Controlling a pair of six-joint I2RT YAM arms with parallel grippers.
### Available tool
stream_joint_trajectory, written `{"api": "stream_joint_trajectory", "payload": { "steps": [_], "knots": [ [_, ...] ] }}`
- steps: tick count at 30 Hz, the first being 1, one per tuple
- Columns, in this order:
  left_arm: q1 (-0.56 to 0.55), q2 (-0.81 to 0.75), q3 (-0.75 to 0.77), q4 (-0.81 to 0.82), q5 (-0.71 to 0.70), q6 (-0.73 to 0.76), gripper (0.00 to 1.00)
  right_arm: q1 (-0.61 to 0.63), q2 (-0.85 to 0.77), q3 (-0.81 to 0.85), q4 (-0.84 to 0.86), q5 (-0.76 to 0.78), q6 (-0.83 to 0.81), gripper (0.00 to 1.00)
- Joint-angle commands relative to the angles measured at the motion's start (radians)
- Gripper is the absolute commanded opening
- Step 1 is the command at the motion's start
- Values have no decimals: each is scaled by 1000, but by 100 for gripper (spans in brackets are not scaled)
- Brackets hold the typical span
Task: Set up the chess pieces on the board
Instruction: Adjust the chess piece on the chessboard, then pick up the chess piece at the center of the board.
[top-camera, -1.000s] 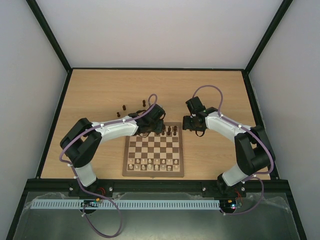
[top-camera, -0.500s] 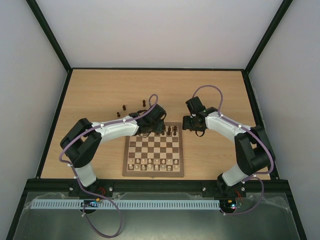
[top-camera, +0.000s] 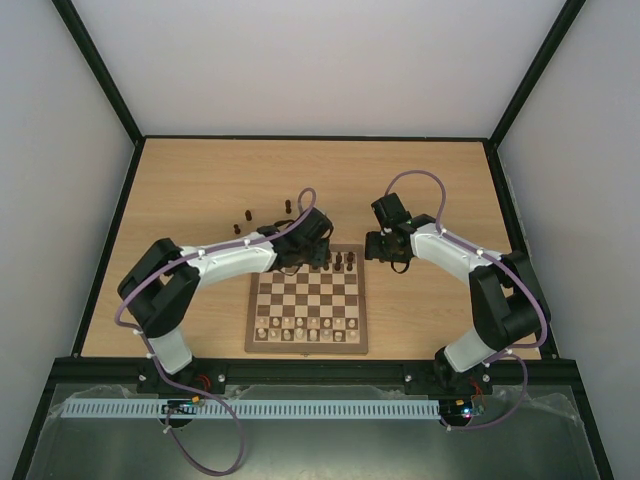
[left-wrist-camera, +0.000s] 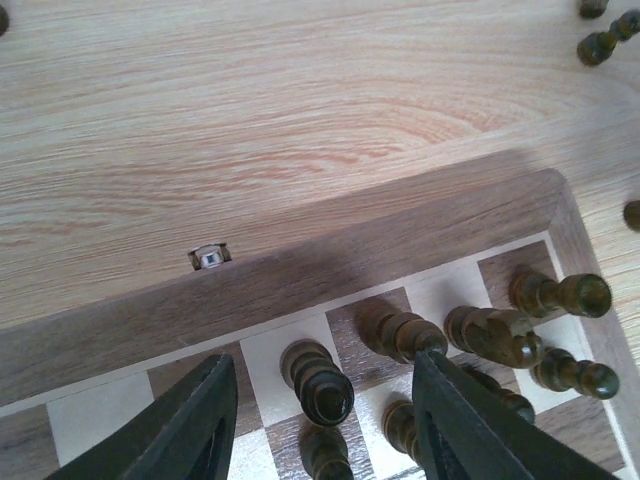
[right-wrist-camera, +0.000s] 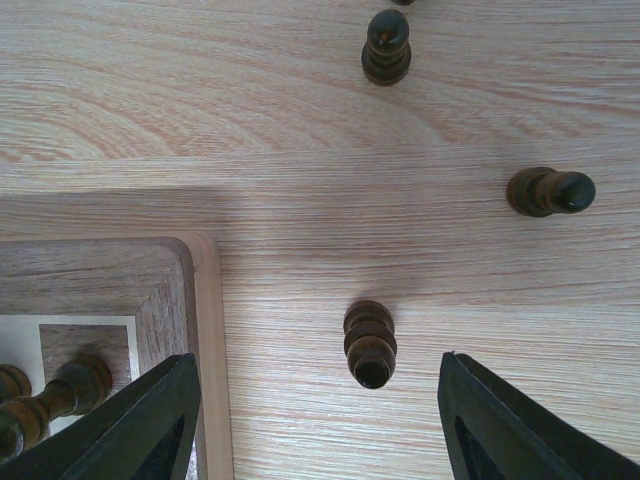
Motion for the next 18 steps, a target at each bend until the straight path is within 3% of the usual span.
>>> {"api": "stream_joint_trajectory", "payload": {
  "steps": [1, 11, 18],
  "knots": [
    [-6, -66, 21, -14, -19, -3, 53, 3, 15, -6, -10, 4, -13, 66],
    [-8, -220, -25, -29, -42, -15, 67, 3, 59, 24, -30, 61, -6, 55],
    [-8, -403, -125, -51, -77, -31, 80, -3, 99, 37, -30, 92, 5, 38]
  ]
}}
